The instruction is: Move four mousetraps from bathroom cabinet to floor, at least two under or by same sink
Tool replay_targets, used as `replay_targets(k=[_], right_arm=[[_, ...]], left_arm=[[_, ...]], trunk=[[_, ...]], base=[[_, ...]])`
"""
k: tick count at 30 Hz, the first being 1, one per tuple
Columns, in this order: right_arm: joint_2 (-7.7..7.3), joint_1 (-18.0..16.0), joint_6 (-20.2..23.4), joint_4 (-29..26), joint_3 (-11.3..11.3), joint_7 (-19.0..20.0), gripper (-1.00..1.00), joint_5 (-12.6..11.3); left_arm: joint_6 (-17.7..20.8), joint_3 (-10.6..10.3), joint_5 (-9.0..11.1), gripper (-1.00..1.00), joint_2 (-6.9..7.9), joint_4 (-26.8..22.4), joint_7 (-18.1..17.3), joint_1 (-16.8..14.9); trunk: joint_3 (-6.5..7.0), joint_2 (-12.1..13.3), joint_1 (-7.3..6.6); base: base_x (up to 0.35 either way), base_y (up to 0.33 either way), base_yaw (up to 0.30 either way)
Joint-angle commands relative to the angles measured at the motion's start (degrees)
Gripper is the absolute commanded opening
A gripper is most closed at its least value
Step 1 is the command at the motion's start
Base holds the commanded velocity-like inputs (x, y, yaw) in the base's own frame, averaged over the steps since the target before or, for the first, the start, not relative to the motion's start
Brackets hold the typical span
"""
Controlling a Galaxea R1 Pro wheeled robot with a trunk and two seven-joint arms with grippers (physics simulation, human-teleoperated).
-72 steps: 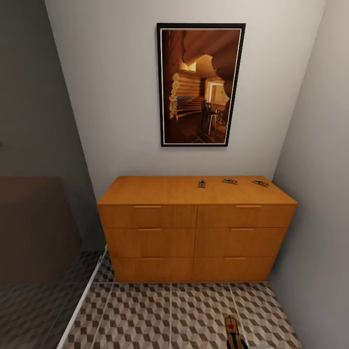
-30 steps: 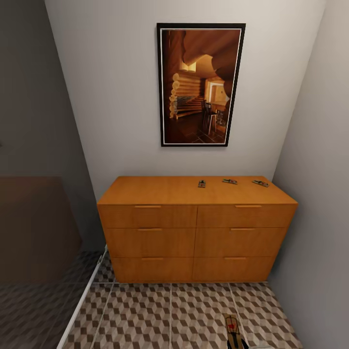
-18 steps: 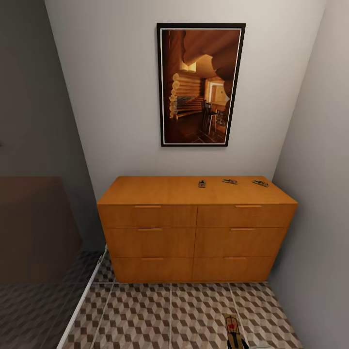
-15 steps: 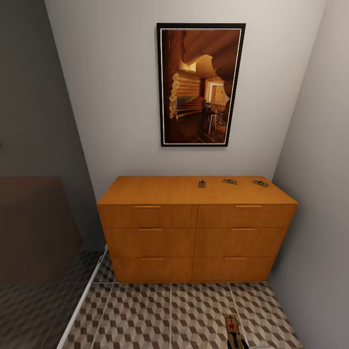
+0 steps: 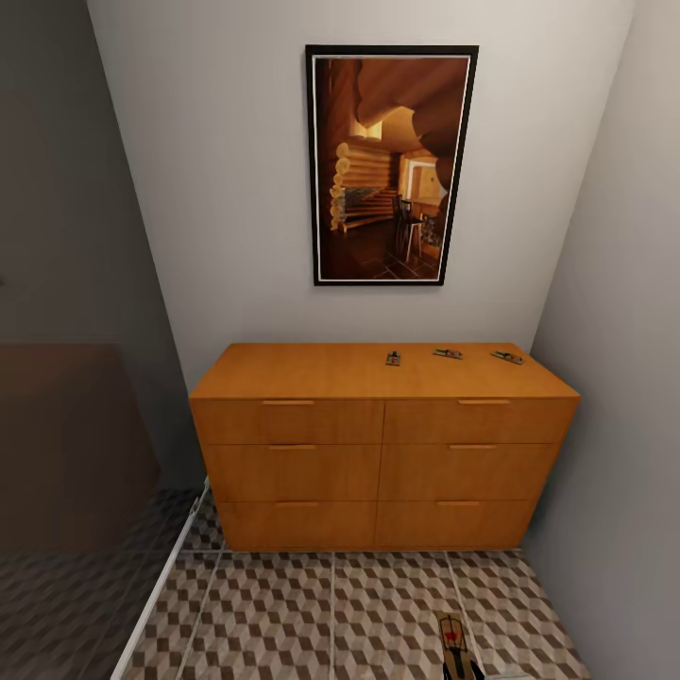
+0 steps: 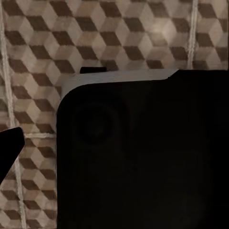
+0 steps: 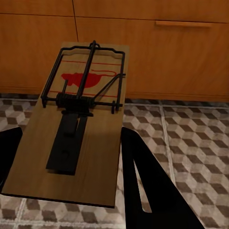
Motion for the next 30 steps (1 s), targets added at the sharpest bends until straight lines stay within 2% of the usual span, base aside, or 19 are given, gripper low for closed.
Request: replay_targets(k=[1, 8, 13, 21, 28, 30], right_arm=[[-0.01, -0.03, -0.16, 0.04, -0.5, 0.38, -1.0, 0.28], [0.01, -0.03, -0.15, 0.04, -0.5, 0.38, -1.0, 0.28], [-0.09, -0.03, 0.47, 0.04, -0.56, 0.38, -1.0, 0.28], [-0.16, -0.03, 1.53, 0.04, -0.58, 0.38, -1.0, 0.28], [-0.16, -0.03, 1.61, 0.01, -0.58, 0.38, -1.0, 0.28], [-0.16, -0.03, 1.61, -0.01, -0.58, 0.38, -1.0, 0.28]], left_arm=[[-0.06, 0.04, 0.02, 1.0, 0.06, -1.05, 0.05, 0.03], [0.87, 0.07, -0.02, 1.0, 0.23, -9.17, 0.16, 0.01], [4.16, 0.07, -0.04, 1.0, 0.27, -17.1, 0.11, 0.0], [12.78, 0.04, -0.24, 1.0, 0.22, -34.56, 0.1, 0.0], [24.57, -0.04, -0.52, 1.0, 0.22, -51.87, -0.07, 0.0], [26.73, -0.08, -0.56, 1.0, 0.22, -55.03, -0.11, 0.0]], trunk=[[-0.05, -0.03, 0.0], [-0.05, -0.03, 0.0], [-0.05, -0.03, 0.0], [-0.05, -0.03, 0.0], [-0.05, -0.03, 0.0], [-0.05, -0.03, 0.0]], base=[[0.0, 0.0, 0.0], [0.0, 0.0, 0.0], [0.0, 0.0, 0.0], [0.0, 0.0, 0.0], [0.0, 0.0, 0.0], [0.0, 0.0, 0.0]])
